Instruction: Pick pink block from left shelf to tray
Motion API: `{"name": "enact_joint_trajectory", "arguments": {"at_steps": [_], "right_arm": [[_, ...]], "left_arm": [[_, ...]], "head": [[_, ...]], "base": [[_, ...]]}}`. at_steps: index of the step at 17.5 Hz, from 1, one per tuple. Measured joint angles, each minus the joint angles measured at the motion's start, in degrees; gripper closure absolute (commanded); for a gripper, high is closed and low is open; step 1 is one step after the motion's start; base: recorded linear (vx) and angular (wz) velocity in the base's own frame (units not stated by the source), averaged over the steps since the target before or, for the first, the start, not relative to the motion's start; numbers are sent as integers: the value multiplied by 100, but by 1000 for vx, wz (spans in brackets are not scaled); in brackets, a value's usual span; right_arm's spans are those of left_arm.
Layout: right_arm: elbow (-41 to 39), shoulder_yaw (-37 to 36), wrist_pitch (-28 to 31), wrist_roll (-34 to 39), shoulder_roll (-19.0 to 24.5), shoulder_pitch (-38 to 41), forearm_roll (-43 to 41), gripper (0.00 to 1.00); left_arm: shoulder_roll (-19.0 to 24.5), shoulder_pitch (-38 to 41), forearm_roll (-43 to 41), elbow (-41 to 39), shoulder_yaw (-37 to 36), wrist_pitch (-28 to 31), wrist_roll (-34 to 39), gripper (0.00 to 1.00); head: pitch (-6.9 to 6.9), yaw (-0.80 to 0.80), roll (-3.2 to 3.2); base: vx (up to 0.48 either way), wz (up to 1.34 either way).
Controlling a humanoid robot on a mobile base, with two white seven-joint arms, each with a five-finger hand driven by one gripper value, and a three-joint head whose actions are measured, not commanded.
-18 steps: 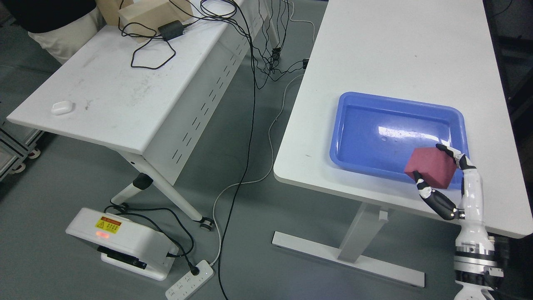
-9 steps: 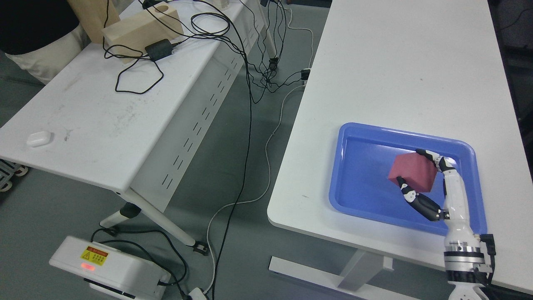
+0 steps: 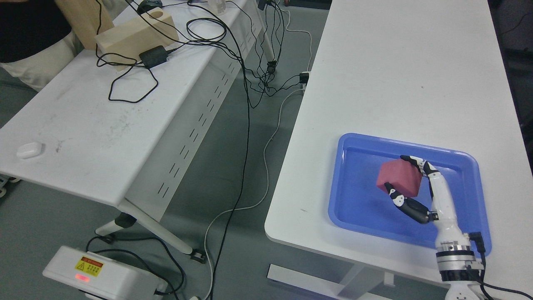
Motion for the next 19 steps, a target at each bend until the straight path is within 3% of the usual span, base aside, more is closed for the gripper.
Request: {"name": "enact_joint_trajectory", "arguments": {"at_steps": [5, 12, 19], "right_arm": [[2, 13, 148, 125, 0, 0, -408, 2], [2, 29, 202, 206, 0, -34, -825, 0], [-4, -109, 207, -7, 0, -60, -1795, 0]], "left_arm": [[0, 0, 0, 0, 0, 0, 0, 0], [0, 0, 0, 0, 0, 0, 0, 0], [0, 0, 0, 0, 0, 0, 0, 0]], "head": [[0, 0, 0], [0, 0, 0], [0, 0, 0]], "base": [[0, 0], [0, 0], [0, 0]]}}
